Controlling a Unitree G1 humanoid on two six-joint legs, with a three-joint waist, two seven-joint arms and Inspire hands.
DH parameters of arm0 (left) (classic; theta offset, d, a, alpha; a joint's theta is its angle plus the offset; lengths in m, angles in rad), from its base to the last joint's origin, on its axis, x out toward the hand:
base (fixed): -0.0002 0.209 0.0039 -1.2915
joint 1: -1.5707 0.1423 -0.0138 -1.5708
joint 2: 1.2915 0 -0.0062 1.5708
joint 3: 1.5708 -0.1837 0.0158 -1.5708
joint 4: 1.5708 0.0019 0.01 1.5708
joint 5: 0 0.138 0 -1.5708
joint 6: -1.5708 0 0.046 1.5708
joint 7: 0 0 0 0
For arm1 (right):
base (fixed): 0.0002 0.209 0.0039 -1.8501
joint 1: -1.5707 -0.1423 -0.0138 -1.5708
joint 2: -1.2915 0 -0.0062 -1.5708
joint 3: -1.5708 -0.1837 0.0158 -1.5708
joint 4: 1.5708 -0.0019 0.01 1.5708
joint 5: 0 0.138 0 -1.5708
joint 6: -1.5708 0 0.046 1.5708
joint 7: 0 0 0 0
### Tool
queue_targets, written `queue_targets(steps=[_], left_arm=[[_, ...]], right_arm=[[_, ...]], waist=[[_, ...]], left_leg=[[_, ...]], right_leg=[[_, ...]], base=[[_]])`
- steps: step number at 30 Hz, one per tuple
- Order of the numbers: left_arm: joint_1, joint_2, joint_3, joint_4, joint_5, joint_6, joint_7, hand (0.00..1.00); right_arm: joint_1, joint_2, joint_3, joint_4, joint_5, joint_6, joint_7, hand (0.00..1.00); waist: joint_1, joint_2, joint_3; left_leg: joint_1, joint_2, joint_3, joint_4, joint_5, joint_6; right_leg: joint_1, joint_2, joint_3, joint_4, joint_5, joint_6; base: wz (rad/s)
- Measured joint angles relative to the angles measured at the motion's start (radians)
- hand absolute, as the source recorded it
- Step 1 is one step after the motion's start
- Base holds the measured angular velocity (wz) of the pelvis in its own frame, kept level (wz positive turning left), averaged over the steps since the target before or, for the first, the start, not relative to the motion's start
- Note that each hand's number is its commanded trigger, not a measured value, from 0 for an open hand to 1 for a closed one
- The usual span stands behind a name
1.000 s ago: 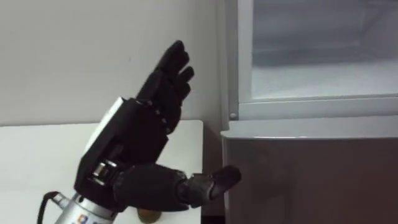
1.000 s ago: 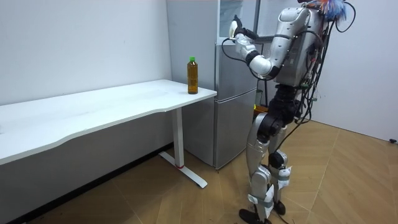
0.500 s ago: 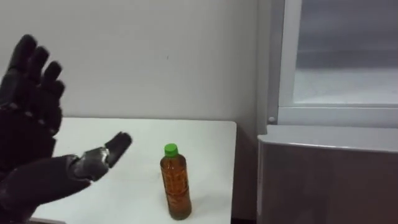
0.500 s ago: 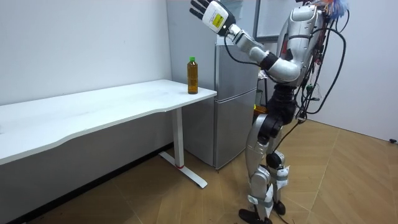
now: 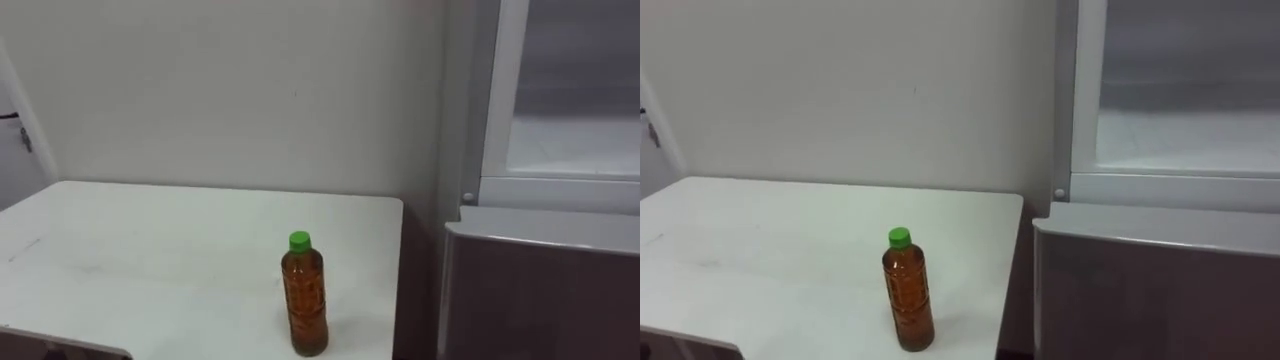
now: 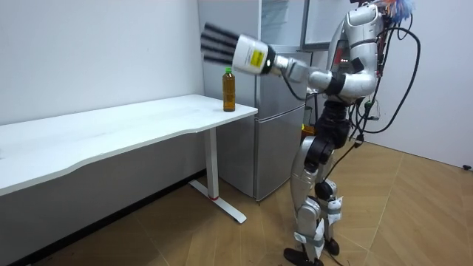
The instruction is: Put the bottle in the upper fridge
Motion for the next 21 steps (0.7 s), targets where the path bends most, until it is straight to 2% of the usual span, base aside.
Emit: queue_targets(steps=[2,3,5,6,9,11,15,17,21], left_arm=[[0.007,-0.002,-0.031,0.123,-0.034,-0.011,0.026,0.0],[0.007,-0.003,-0.037,0.159,-0.035,-0.013,0.028,0.0],[0.009,-0.015,-0.054,0.318,-0.036,-0.014,0.034,0.0],[0.009,-0.02,-0.056,0.349,-0.036,-0.013,0.038,0.0],[0.009,-0.026,-0.079,0.5,-0.042,-0.014,0.048,0.0],[0.007,-0.027,-0.112,0.634,-0.029,-0.013,0.047,0.0],[0.006,-0.026,-0.164,0.784,0.018,-0.011,0.04,0.0],[-0.005,-0.026,-0.176,0.899,0.049,-0.006,0.037,0.0],[-0.004,-0.026,-0.222,1.021,0.117,0.013,0.019,0.0]], right_arm=[[0.001,-0.004,-0.001,-0.002,-0.002,0.0,0.001,0.0],[0.002,-0.004,-0.002,-0.002,-0.004,0.0,0.001,0.0],[0.008,-0.003,-0.012,-0.002,-0.023,0.0,0.015,0.0],[0.008,-0.003,-0.012,-0.002,-0.026,0.0,0.019,0.0],[0.013,-0.006,-0.019,-0.002,-0.029,0.001,0.032,0.0],[0.021,-0.008,-0.027,-0.002,-0.03,0.0,0.036,0.0],[0.031,-0.01,-0.029,-0.008,-0.029,0.001,0.044,0.0],[0.029,-0.01,-0.029,-0.007,-0.031,0.001,0.051,0.0],[0.021,-0.006,-0.028,-0.005,-0.029,0.001,0.053,0.0]], waist=[[0.0,-0.002,0.0],[0.002,-0.005,-0.002],[0.0,-0.01,-0.0057],[0.0,-0.013,-0.0075],[0.002,-0.026,-0.0073],[-0.004,-0.023,-0.0079],[-0.005,-0.022,-0.0072],[-0.016,-0.022,-0.0068],[-0.044,-0.025,-0.0055]], left_leg=[[-0.001,0.001,0.002,-0.001,-0.004,0.003],[0.001,0.001,0.004,-0.002,-0.004,0.003],[0.011,0.0,0.008,-0.006,-0.005,0.004],[0.011,0.0,0.009,-0.006,-0.006,0.005],[0.028,0.003,0.031,-0.01,-0.008,0.005],[0.033,0.004,0.032,-0.009,-0.017,0.005],[0.04,0.006,0.046,-0.013,-0.022,0.007],[0.043,0.009,0.059,-0.013,-0.027,0.007],[0.044,0.011,0.074,-0.011,-0.031,0.008]], right_leg=[[-0.001,0.0,0.005,0.002,0.0,0.0],[-0.002,-0.001,0.007,0.003,0.0,0.001],[0.005,-0.001,0.015,0.003,0.001,0.002],[0.005,-0.001,0.016,0.002,0.001,0.002],[0.013,0.001,0.031,-0.001,0.002,0.003],[0.014,0.002,0.042,-0.001,0.003,0.004],[0.014,0.002,0.058,0.0,0.004,0.006],[0.013,0.004,0.068,-0.001,0.004,0.006],[0.014,0.004,0.071,-0.003,0.003,0.008]], base=[[-0.05],[-0.07],[-0.09],[-0.08],[-0.14],[-0.15],[-0.12],[-0.14],[-0.04]])
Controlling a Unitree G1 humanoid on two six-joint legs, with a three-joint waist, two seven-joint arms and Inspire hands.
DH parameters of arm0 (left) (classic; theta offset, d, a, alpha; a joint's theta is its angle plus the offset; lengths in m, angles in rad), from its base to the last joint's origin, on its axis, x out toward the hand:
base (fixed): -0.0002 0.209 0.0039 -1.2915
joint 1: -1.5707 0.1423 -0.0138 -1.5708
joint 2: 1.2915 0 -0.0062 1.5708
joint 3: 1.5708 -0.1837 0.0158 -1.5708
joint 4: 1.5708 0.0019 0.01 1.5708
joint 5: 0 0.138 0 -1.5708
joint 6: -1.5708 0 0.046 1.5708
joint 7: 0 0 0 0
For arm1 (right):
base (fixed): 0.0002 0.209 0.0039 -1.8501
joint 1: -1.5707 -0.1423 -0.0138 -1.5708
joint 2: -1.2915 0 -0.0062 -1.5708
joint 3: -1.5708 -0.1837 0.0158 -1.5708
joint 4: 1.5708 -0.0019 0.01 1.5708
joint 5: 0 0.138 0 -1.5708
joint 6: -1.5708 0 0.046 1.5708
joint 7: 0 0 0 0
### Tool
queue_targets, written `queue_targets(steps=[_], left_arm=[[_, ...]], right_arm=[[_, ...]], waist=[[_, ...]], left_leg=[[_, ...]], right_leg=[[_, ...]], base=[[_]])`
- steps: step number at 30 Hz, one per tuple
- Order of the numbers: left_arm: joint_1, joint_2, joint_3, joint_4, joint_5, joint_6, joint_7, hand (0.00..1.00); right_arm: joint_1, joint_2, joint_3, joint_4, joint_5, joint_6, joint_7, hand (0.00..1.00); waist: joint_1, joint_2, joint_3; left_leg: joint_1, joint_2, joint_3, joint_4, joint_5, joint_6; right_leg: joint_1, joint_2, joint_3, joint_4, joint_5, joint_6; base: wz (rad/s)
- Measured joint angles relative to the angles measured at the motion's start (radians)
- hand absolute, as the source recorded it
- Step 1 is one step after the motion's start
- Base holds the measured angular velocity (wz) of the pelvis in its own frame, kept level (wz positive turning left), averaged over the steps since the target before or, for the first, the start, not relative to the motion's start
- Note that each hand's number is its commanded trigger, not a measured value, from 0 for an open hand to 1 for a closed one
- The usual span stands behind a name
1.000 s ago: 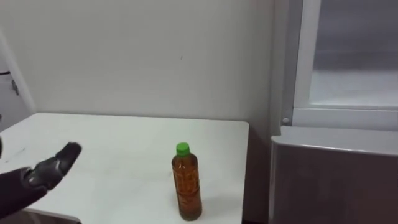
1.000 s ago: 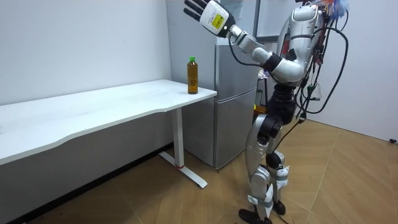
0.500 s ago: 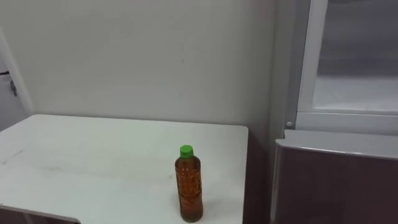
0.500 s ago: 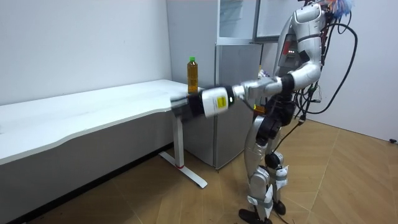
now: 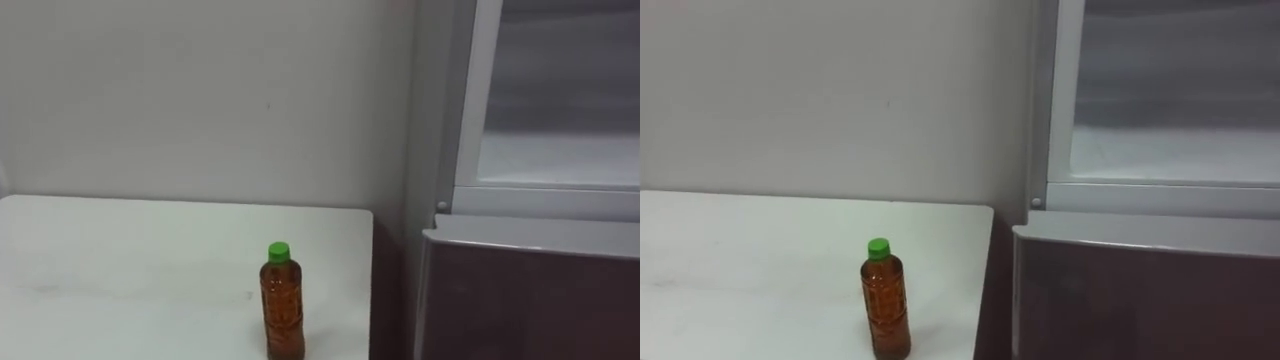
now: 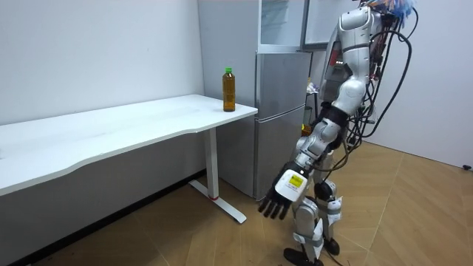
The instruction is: Put the bottle in the upper fridge
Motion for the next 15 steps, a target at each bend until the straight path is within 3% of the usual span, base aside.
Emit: queue_targets(steps=[5,10,15], left_arm=[[-0.029,0.002,-0.047,0.083,0.141,0.026,-0.034,0.0],[-0.044,0.006,-0.115,0.08,0.312,0.041,-0.061,0.0],[-0.089,0.019,-0.128,0.069,0.445,0.064,-0.067,0.0]], right_arm=[[-0.015,0.002,0.012,0.012,0.004,0.0,-0.006,0.0],[-0.035,0.003,0.052,0.02,0.007,0.0,-0.023,0.0],[-0.048,0.003,0.087,0.024,0.007,0.0,-0.022,0.0]], waist=[[-0.016,-0.004,0.0023],[-0.036,-0.022,0.0054],[-0.04,-0.039,0.0043]], left_leg=[[0.002,0.003,0.009,-0.001,-0.004,-0.001],[-0.001,0.005,0.011,-0.001,-0.005,-0.001],[-0.008,0.005,0.014,0.001,-0.007,-0.003]], right_leg=[[-0.002,0.001,0.009,-0.002,0.0,0.0],[-0.004,0.007,0.021,-0.011,0.001,0.001],[-0.016,0.008,0.03,-0.012,0.003,0.001]], base=[[-0.06],[-0.01],[-0.06]])
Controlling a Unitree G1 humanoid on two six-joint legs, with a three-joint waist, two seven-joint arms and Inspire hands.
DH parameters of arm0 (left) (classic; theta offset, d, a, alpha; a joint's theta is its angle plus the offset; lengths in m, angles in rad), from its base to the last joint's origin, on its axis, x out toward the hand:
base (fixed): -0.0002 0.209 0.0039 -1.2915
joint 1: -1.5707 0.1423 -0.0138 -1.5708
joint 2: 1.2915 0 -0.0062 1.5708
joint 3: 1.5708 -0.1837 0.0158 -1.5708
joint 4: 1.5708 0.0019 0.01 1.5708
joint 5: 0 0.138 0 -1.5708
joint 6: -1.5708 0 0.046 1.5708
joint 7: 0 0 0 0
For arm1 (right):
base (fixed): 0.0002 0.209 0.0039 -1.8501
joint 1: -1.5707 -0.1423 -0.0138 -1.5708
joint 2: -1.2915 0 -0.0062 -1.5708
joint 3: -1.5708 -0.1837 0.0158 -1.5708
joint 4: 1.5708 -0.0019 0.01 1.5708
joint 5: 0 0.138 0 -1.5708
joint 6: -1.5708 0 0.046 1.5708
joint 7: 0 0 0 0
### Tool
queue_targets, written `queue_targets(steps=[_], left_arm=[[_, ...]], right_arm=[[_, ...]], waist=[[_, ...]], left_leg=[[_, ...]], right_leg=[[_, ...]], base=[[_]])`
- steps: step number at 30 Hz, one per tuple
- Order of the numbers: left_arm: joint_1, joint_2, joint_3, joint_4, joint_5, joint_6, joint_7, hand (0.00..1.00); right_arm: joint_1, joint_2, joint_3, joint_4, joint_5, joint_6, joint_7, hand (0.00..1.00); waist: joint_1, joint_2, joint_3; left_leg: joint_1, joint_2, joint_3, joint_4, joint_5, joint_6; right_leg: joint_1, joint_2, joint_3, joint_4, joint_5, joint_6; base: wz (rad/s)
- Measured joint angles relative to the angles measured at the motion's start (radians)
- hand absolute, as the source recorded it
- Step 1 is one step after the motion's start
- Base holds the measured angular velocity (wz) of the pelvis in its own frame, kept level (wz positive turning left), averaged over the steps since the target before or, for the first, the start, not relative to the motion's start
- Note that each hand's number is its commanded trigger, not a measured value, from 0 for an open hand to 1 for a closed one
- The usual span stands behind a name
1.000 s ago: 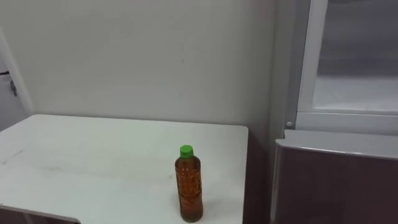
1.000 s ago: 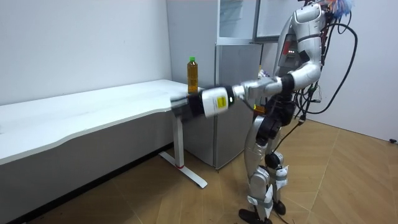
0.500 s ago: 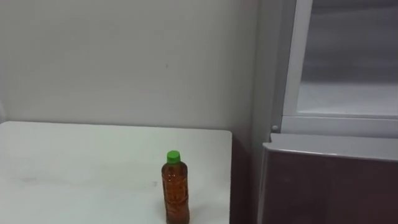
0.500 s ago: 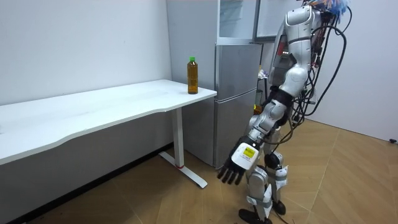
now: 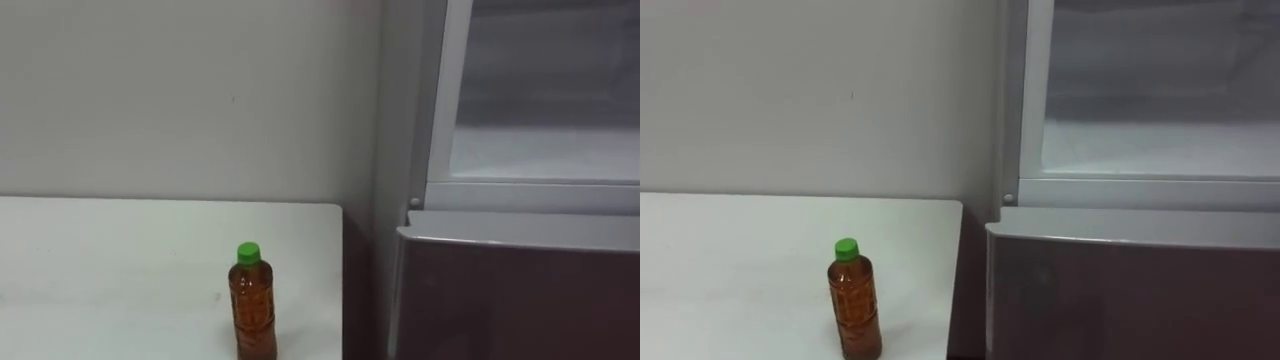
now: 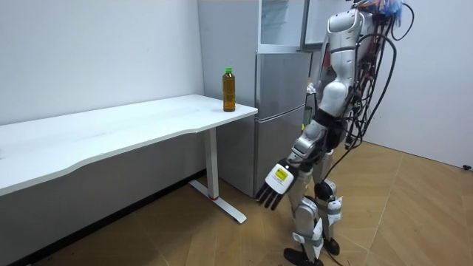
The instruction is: Put the bottle in the upper fridge
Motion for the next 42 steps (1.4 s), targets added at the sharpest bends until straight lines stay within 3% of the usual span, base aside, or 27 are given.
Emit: queue_targets(steps=[8,17,24,34,40,42], left_arm=[[-0.009,0.01,-0.001,0.001,0.025,0.015,-0.024,0.0],[0.004,0.01,-0.002,0.013,0.043,0.023,-0.024,0.0],[0.027,0.011,-0.031,0.035,0.045,0.064,-0.021,0.0],[0.02,0.004,-0.045,0.077,0.124,0.088,-0.042,0.0],[0.012,0.007,-0.05,0.073,0.194,0.09,-0.089,0.0],[0.015,0.015,-0.05,0.047,0.203,0.092,-0.114,0.0]], right_arm=[[-0.003,0.0,0.002,0.007,0.0,0.001,0.002,0.0],[-0.013,0.002,0.012,0.014,0.041,0.01,-0.002,0.0],[-0.041,0.009,0.017,0.05,0.05,0.021,-0.047,0.0],[-0.067,0.018,0.037,0.071,0.03,0.02,-0.119,0.0],[-0.065,0.005,0.04,0.036,-0.028,0.022,-0.084,0.0],[-0.056,-0.01,0.042,-0.047,-0.064,0.044,-0.055,0.0]], waist=[[-0.001,-0.001,0.0001],[0.002,0.001,0.0003],[-0.001,0.003,-0.0006],[0.0,0.01,0.0021],[-0.001,0.014,0.0041],[-0.003,0.006,0.002]], left_leg=[[0.007,0.0,0.011,-0.016,0.0,0.0],[0.008,0.0,0.014,-0.017,-0.001,-0.001],[0.006,0.0,0.013,-0.018,-0.001,-0.001],[0.008,-0.002,-0.003,-0.017,-0.002,-0.002],[0.009,-0.002,0.0,-0.017,-0.002,-0.002],[0.007,-0.001,0.001,-0.016,-0.002,-0.001]], right_leg=[[-0.002,0.005,0.026,-0.004,0.0,0.0],[-0.001,0.007,0.024,-0.006,0.0,0.0],[0.005,0.009,0.023,-0.019,0.004,0.0],[0.013,0.008,0.022,-0.021,0.005,0.0],[0.012,0.008,0.028,-0.02,0.004,0.0],[0.01,0.008,0.029,-0.018,0.004,0.0]], base=[[-0.04],[0.0],[0.0],[0.04],[0.0],[-0.02]])
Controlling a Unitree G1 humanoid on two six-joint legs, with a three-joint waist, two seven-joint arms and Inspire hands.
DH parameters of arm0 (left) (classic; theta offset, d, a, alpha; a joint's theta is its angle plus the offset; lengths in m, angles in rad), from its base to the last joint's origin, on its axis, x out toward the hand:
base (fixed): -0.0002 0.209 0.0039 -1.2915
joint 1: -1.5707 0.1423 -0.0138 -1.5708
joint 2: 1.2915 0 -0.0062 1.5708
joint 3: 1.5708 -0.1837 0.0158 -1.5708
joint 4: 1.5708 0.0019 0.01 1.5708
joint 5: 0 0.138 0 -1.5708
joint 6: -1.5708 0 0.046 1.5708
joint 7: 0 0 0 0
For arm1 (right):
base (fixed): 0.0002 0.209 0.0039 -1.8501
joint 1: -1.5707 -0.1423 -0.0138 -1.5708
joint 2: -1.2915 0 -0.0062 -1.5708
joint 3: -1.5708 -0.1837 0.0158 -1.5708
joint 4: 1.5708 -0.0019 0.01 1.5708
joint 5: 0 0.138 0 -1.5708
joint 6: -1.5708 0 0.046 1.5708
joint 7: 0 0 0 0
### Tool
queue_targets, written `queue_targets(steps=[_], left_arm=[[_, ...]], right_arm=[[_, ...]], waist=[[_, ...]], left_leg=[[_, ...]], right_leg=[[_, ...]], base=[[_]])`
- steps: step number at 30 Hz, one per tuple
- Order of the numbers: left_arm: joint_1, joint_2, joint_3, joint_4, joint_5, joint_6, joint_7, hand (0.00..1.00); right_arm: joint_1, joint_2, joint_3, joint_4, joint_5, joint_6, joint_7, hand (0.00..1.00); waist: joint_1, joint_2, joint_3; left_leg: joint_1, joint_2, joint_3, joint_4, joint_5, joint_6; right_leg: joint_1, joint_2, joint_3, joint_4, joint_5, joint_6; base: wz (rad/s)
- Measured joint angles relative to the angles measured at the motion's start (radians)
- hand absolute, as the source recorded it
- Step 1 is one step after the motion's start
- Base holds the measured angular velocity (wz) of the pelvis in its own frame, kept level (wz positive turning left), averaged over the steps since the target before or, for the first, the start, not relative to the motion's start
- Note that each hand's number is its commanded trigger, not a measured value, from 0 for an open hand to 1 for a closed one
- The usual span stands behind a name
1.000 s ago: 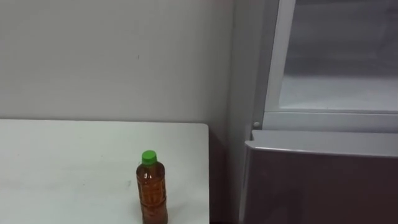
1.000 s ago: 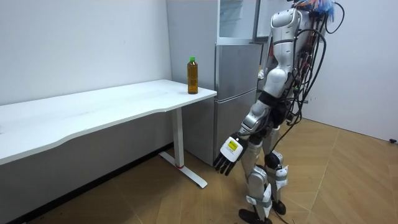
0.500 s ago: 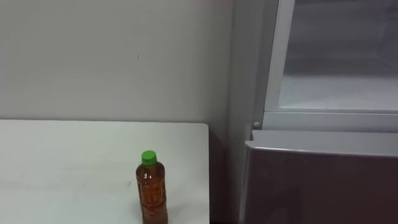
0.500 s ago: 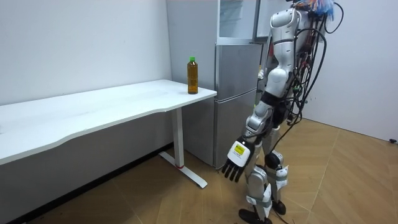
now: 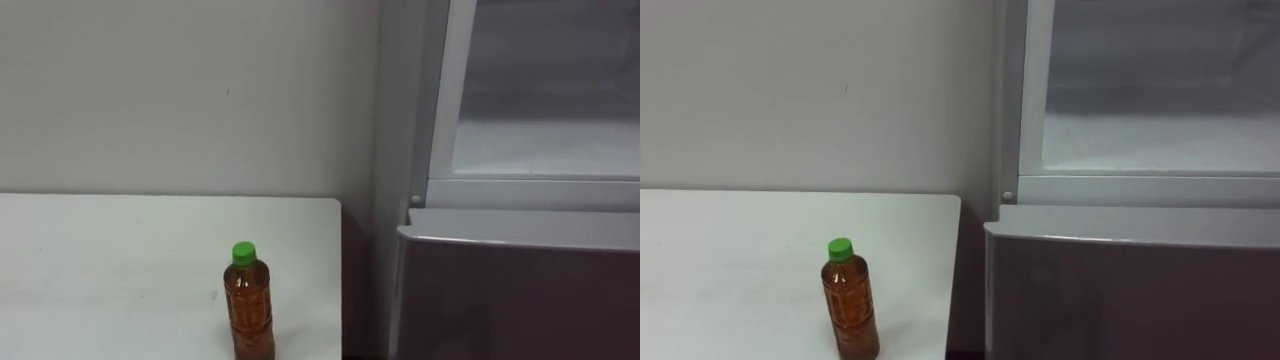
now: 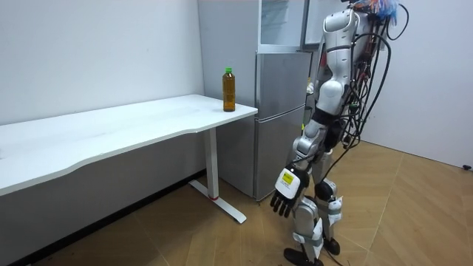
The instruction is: Put the bottle in the upper fridge
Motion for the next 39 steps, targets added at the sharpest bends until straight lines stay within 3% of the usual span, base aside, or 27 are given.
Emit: queue_targets(steps=[1,3,8,10,11,12,16,22,23,27,30,32,39], left_arm=[[-0.002,0.008,0.001,-0.032,0.022,0.001,-0.018,0.0],[-0.023,0.024,0.014,-0.062,0.04,-0.001,-0.037,0.0],[-0.045,0.083,0.033,-0.124,0.057,-0.011,-0.081,0.0],[-0.048,0.084,0.034,-0.149,0.057,-0.006,-0.089,0.0],[-0.052,0.084,0.036,-0.149,0.058,-0.004,-0.099,0.0],[-0.052,0.084,0.036,-0.149,0.058,-0.003,-0.105,0.0],[-0.055,0.09,0.036,-0.149,0.056,-0.003,-0.12,0.0],[-0.057,0.091,0.021,-0.148,0.054,-0.003,-0.119,0.0],[-0.058,0.09,0.019,-0.148,0.054,-0.004,-0.115,0.0],[-0.047,0.092,0.02,-0.147,0.054,-0.004,-0.098,0.0],[-0.041,0.107,0.011,-0.13,0.054,-0.005,-0.094,0.0],[-0.041,0.111,0.009,-0.119,0.054,-0.005,-0.094,0.0],[-0.042,0.115,-0.008,-0.107,0.054,-0.005,-0.074,0.0]], right_arm=[[0.002,-0.02,0.0,-0.086,-0.035,0.017,0.025,0.0],[-0.024,-0.056,-0.003,-0.185,-0.098,0.017,0.06,0.0],[-0.053,-0.12,0.001,-0.445,-0.141,0.024,0.198,0.0],[-0.044,-0.136,-0.001,-0.545,-0.138,0.034,0.254,0.0],[-0.039,-0.148,-0.001,-0.591,-0.136,0.048,0.294,0.0],[-0.026,-0.163,-0.001,-0.638,-0.131,0.063,0.333,0.0],[-0.007,-0.207,-0.004,-0.755,-0.129,0.065,0.44,0.0],[0.006,-0.21,0.011,-0.91,-0.117,0.089,0.574,0.0],[0.006,-0.21,0.011,-0.945,-0.117,0.095,0.598,0.0],[0.007,-0.21,0.011,-1.02,-0.117,0.109,0.66,0.0],[0.006,-0.21,0.011,-1.086,-0.095,0.125,0.702,0.0],[0.004,-0.211,0.011,-1.119,-0.083,0.123,0.721,0.0],[-0.019,-0.21,0.011,-1.183,-0.078,0.122,0.76,0.0]], waist=[[-0.003,-0.001,0.0024],[-0.015,-0.005,0.0072],[-0.014,-0.053,0.0053],[-0.015,-0.069,-0.0003],[-0.011,-0.074,0.0068],[0.0,-0.082,0.0031],[0.006,-0.081,0.0001],[0.021,-0.047,-0.0067],[0.026,-0.05,-0.0096],[0.035,-0.058,-0.0084],[0.045,-0.086,-0.005],[0.052,-0.094,-0.0048],[0.064,-0.086,-0.0022]], left_leg=[[-0.006,0.0,0.001,0.002,0.0,0.0],[-0.018,0.0,-0.004,0.015,0.0,0.001],[-0.012,0.002,-0.002,0.016,0.001,0.0],[-0.017,0.002,-0.004,0.016,0.001,0.0],[-0.02,0.002,-0.004,0.016,0.0,0.0],[-0.024,0.002,-0.003,0.017,0.0,0.0],[-0.04,0.004,-0.006,0.033,-0.007,0.004],[-0.034,0.003,-0.005,0.031,-0.009,0.009],[-0.033,0.003,-0.005,0.03,-0.008,0.01],[-0.028,0.003,-0.004,0.032,-0.005,0.011],[-0.032,0.003,-0.006,0.034,-0.002,0.012],[-0.034,0.003,-0.007,0.037,-0.002,0.012],[-0.04,0.003,-0.009,0.051,-0.003,0.018]], right_leg=[[-0.008,-0.001,-0.001,0.0,0.0,0.0],[-0.013,-0.001,-0.005,0.0,0.001,-0.001],[-0.002,0.002,-0.006,0.0,0.002,-0.003],[-0.013,0.003,-0.006,0.002,0.002,-0.003],[-0.015,0.004,-0.005,0.003,0.002,-0.003],[-0.018,0.005,-0.005,0.007,0.002,-0.003],[-0.028,0.004,-0.004,0.022,0.004,-0.002],[-0.026,0.003,-0.001,0.028,0.013,0.002],[-0.027,0.002,-0.001,0.036,0.013,0.002],[-0.027,0.002,0.0,0.036,0.013,0.0],[-0.027,0.0,-0.005,0.038,0.015,-0.001],[-0.028,0.001,-0.005,0.038,0.017,-0.002],[-0.028,0.0,-0.004,0.037,0.025,0.002]], base=[[0.0],[0.06],[0.01],[0.0],[0.0],[0.0],[0.01],[-0.02],[-0.04],[-0.01],[0.01],[0.0],[0.01]])
